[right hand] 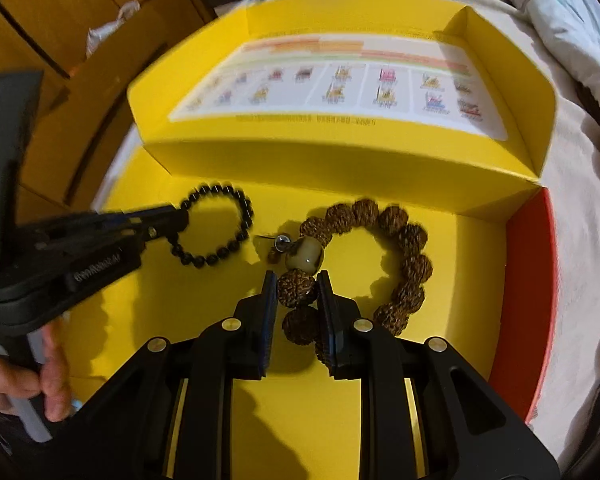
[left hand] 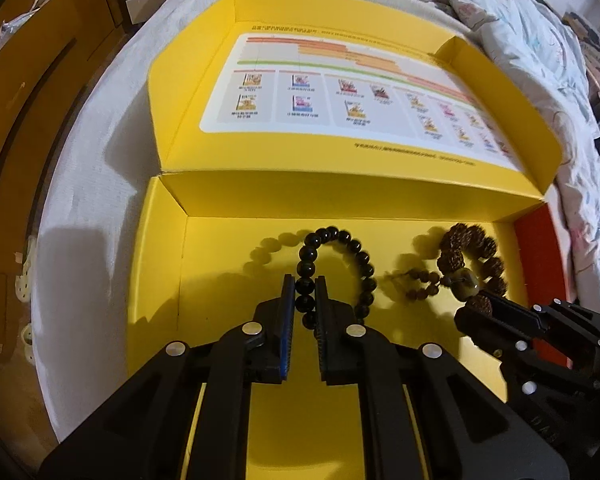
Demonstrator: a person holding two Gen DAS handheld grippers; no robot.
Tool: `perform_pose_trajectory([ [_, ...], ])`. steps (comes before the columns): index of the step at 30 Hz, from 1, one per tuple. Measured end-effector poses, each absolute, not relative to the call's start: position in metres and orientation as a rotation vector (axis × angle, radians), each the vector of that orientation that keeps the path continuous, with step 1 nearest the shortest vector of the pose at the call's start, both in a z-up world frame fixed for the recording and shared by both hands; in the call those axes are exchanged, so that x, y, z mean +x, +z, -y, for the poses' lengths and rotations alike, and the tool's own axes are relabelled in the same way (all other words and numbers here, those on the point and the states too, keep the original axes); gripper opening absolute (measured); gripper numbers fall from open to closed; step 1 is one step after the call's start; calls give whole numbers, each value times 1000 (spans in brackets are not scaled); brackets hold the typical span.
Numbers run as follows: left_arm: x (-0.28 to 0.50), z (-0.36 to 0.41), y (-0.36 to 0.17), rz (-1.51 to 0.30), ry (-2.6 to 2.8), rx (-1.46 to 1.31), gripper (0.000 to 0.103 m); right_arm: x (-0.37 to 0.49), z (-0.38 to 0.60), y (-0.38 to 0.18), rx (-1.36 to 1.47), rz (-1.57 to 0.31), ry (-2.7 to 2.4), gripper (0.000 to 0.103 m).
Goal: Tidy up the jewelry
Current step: 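Lift both bracelets out of the box over the bedspread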
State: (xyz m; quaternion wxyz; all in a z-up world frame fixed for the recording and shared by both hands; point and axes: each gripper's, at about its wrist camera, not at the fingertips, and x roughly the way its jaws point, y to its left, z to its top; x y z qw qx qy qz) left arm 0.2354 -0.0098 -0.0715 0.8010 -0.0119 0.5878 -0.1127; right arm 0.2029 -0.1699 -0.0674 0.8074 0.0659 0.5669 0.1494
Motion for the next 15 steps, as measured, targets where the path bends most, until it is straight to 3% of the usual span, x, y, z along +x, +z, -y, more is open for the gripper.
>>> perform_pose_trajectory([
  [15, 210, 9, -19, -1193, -279, -55, 10, 179, 201, -1, 312, -1120, 401, 21],
])
